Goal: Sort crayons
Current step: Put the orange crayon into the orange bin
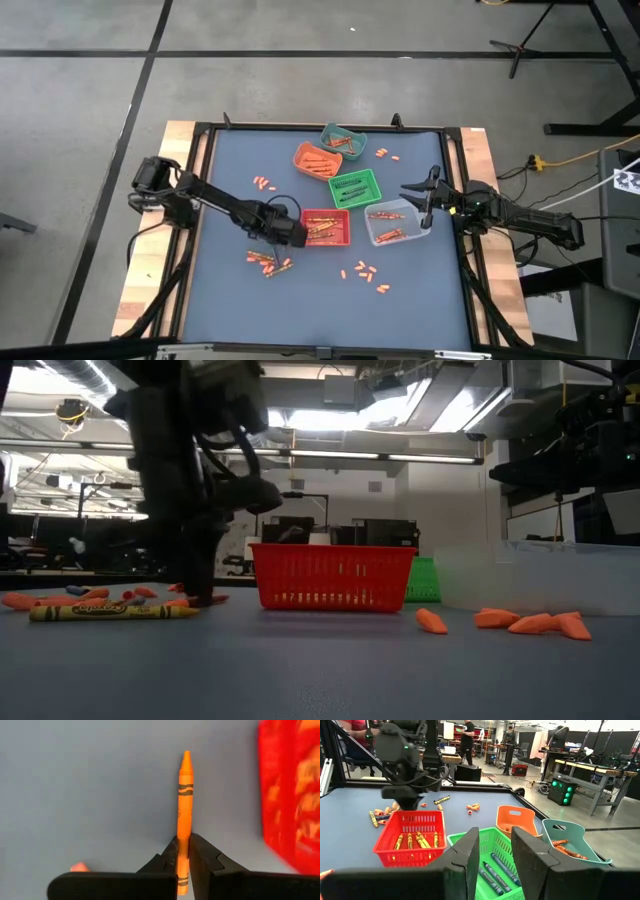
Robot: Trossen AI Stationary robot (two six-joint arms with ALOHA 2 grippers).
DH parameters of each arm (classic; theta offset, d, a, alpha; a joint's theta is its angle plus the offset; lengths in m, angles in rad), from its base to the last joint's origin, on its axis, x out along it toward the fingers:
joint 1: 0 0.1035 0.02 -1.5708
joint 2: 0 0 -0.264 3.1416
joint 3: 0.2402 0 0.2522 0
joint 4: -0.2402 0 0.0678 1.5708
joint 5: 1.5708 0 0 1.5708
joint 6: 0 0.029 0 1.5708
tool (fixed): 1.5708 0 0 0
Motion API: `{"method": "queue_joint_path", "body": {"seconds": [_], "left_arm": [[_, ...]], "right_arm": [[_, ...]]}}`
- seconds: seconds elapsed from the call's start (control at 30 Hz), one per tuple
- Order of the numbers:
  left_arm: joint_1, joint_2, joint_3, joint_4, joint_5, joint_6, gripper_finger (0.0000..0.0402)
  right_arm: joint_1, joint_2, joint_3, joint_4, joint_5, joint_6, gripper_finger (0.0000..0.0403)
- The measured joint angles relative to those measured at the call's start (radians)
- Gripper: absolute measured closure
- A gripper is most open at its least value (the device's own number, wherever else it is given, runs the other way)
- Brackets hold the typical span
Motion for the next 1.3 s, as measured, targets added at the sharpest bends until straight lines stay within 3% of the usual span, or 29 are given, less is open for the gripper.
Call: {"method": "queue_joint_path", "body": {"seconds": [0.4, 0.73, 0.97, 1.3], "left_arm": [[0.270, -0.051, -0.004, 0.044, -0.102, 0.428, 0.0393], [0.487, -0.053, -0.002, 0.444, -0.015, 0.840, 0.0393], [0.565, -0.054, -0.001, 0.661, -0.010, 1.046, 0.0393], [0.584, -0.054, 0.000, 0.674, -0.133, 1.263, 0.0365]], "right_arm": [[0.000, 0.000, 0.000, 0.000, 0.000, 0.000, 0.0290], [0.000, 0.000, 0.000, 0.000, 0.000, 0.000, 0.0290], [0.000, 0.000, 0.000, 0.000, 0.000, 0.000, 0.0290], [0.000, 0.000, 0.000, 0.000, 0.000, 0.000, 0.0290]]}}
